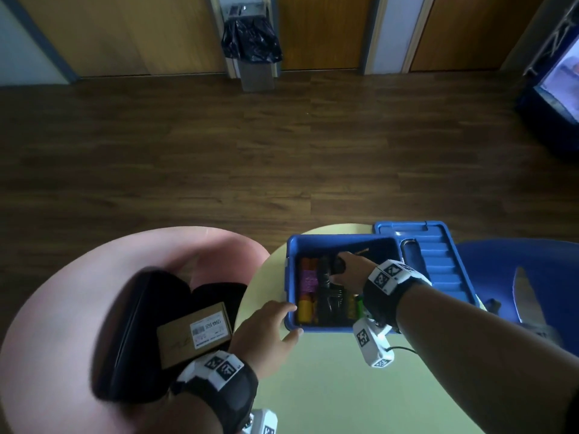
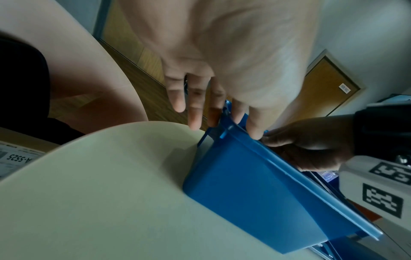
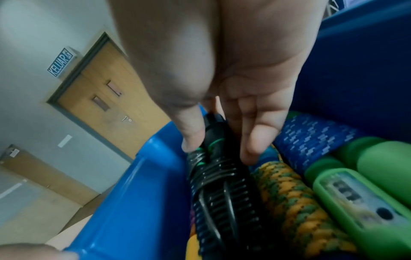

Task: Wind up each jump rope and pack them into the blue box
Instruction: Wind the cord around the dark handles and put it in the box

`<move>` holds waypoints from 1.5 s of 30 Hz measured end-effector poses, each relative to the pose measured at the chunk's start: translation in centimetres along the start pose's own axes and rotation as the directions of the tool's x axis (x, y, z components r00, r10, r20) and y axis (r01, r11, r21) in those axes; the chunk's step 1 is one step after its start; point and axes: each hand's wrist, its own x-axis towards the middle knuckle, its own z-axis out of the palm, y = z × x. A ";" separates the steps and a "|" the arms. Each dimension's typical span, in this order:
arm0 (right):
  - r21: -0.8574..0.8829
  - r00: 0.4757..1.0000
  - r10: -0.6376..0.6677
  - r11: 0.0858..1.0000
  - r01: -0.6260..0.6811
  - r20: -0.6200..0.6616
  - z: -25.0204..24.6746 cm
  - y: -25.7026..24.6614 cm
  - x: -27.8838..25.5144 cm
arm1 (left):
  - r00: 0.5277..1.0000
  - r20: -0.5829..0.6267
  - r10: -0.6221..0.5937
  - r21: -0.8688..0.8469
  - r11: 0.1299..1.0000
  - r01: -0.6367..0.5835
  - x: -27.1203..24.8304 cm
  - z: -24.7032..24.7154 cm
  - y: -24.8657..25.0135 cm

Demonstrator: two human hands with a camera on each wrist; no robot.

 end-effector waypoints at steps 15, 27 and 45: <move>0.164 0.958 0.216 0.969 -0.187 -0.187 1.5 11.3 -10.3 | 0.957 0.007 -0.290 -0.343 0.898 0.275 1.4 1.3 0.5; 0.230 0.994 0.011 0.973 0.014 -0.108 6.8 15.5 -15.0 | 0.893 0.070 -0.444 -0.492 0.764 0.418 -5.8 4.8 1.4; -0.253 0.999 -0.018 0.967 0.009 -0.036 3.9 23.6 -8.6 | 0.831 -0.158 -0.533 -0.634 0.700 0.329 -11.7 8.9 6.4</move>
